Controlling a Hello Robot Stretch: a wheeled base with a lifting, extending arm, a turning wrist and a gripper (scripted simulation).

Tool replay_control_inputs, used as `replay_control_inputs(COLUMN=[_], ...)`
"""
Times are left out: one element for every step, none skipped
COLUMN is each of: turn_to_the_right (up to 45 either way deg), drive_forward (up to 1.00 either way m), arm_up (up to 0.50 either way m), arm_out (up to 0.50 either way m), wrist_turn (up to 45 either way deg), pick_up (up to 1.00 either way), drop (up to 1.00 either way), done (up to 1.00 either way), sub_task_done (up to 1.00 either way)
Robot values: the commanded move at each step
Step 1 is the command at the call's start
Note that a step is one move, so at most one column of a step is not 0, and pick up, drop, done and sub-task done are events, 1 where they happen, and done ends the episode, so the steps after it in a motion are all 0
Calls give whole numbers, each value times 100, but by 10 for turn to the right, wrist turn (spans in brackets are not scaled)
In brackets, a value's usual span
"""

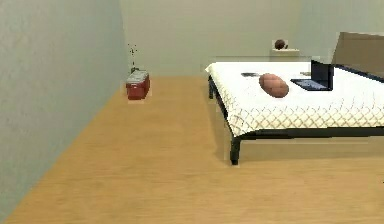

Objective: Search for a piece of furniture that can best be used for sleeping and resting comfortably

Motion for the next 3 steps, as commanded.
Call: replay_control_inputs(turn_to_the_right=[0, 390, 0], drive_forward=[100, 0, 0], arm_up=[0, 0, 0], arm_out=[0, 0, 0], wrist_turn=[0, 0, 0], pick_up=[0, 0, 0], drop=[0, 0, 0], done=[0, 0, 100], sub_task_done=[0, 0, 0])
